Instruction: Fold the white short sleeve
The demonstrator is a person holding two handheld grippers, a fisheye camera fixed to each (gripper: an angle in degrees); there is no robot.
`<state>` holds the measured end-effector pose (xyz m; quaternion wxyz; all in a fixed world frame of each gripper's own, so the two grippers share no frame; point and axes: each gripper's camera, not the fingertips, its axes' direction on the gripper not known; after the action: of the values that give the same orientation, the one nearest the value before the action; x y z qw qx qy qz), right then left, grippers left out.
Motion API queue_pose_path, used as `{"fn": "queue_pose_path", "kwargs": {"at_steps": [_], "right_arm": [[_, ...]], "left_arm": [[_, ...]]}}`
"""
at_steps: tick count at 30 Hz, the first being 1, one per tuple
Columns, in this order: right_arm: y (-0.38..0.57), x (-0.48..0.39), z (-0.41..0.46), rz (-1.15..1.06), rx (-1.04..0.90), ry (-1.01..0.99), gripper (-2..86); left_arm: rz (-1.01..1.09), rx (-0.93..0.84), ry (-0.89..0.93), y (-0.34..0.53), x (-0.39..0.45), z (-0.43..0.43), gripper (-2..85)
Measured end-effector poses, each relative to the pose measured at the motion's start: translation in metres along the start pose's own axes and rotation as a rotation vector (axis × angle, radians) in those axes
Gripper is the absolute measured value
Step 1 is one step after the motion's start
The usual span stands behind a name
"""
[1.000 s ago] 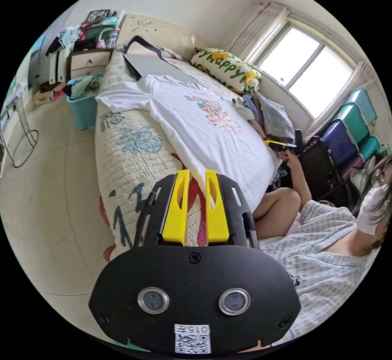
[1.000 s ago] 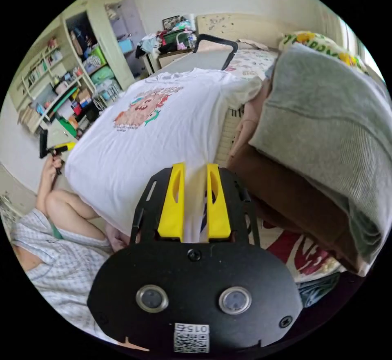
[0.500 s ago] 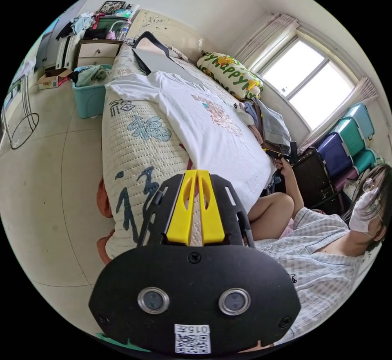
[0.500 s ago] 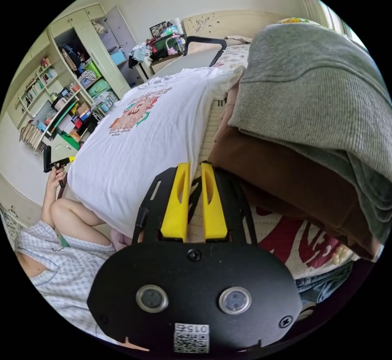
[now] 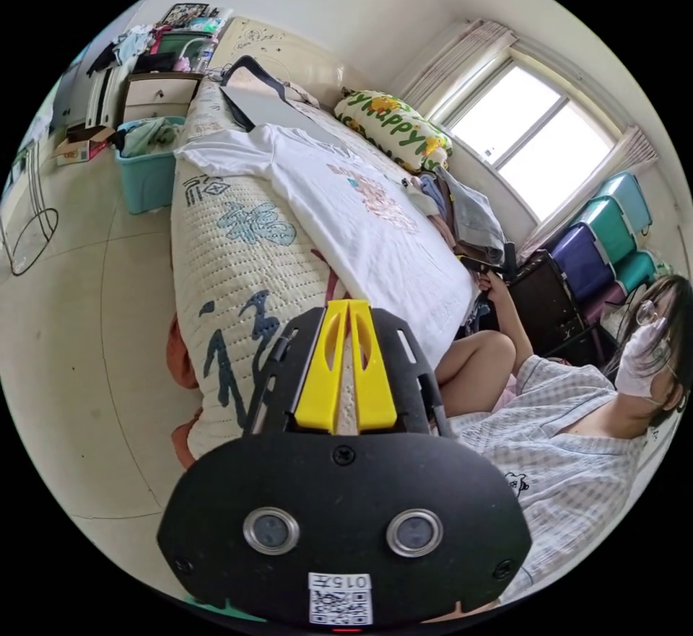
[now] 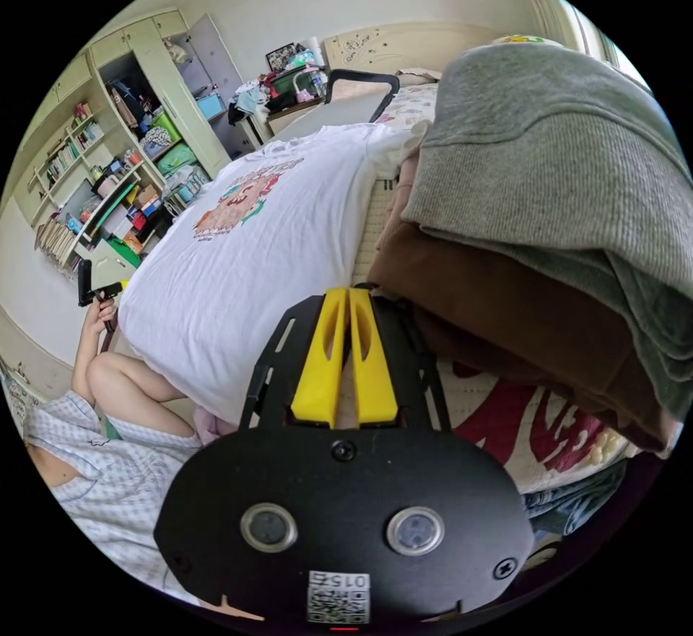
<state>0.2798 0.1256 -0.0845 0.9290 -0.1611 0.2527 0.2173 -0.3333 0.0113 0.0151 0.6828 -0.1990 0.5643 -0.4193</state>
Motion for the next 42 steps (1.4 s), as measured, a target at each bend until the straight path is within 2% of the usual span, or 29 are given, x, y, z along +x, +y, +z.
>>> {"fn": "queue_pose_path", "kwargs": {"at_steps": [2, 6, 9, 11, 14, 18, 23, 31, 34, 37, 40, 42], "right_arm": [[0.001, 0.003, -0.002, 0.003, 0.005, 0.003, 0.0], [0.003, 0.013, -0.002, 0.017, 0.002, -0.042, 0.7], [0.005, 0.017, -0.008, 0.014, 0.000, -0.059, 4.9], [0.006, 0.021, -0.006, 0.012, -0.018, -0.086, 7.5], [0.009, 0.028, -0.006, 0.021, -0.001, -0.112, 8.4], [0.010, 0.027, -0.006, -0.017, -0.019, -0.118, 3.9], [0.011, 0.037, -0.011, 0.002, -0.016, -0.090, 0.1], [0.012, 0.044, -0.015, -0.009, -0.011, -0.065, -0.3], [0.016, 0.047, -0.019, -0.011, -0.017, -0.100, 0.3], [0.028, 0.049, -0.030, -0.042, -0.016, -0.186, 2.3], [0.062, 0.045, -0.037, -0.111, 0.066, -0.267, 5.4], [0.089, 0.056, -0.042, -0.068, 0.149, -0.321, 6.5]], "left_arm": [[0.004, 0.020, -0.016, 0.004, -0.001, -0.007, -0.6], [-0.004, 0.073, 0.164, 0.009, -0.003, -0.010, 1.2], [-0.003, 0.003, 0.152, 0.004, 0.001, 0.007, 7.4], [0.015, 0.021, 0.149, 0.003, 0.004, 0.009, 8.1], [0.032, -0.021, 0.240, -0.001, 0.004, 0.023, 5.9], [0.030, -0.037, 0.180, -0.001, 0.008, 0.027, 0.4], [0.006, 0.001, 0.126, 0.014, -0.003, 0.015, -0.6], [0.030, -0.010, 0.080, 0.025, 0.000, 0.023, -0.4], [0.069, -0.001, 0.109, 0.030, 0.005, 0.025, 1.0], [0.139, -0.039, 0.150, 0.037, 0.016, 0.028, 6.3], [0.214, -0.067, 0.122, 0.047, 0.032, 0.034, 9.4], [0.220, -0.060, 0.109, 0.050, 0.033, 0.037, 9.5]]}}
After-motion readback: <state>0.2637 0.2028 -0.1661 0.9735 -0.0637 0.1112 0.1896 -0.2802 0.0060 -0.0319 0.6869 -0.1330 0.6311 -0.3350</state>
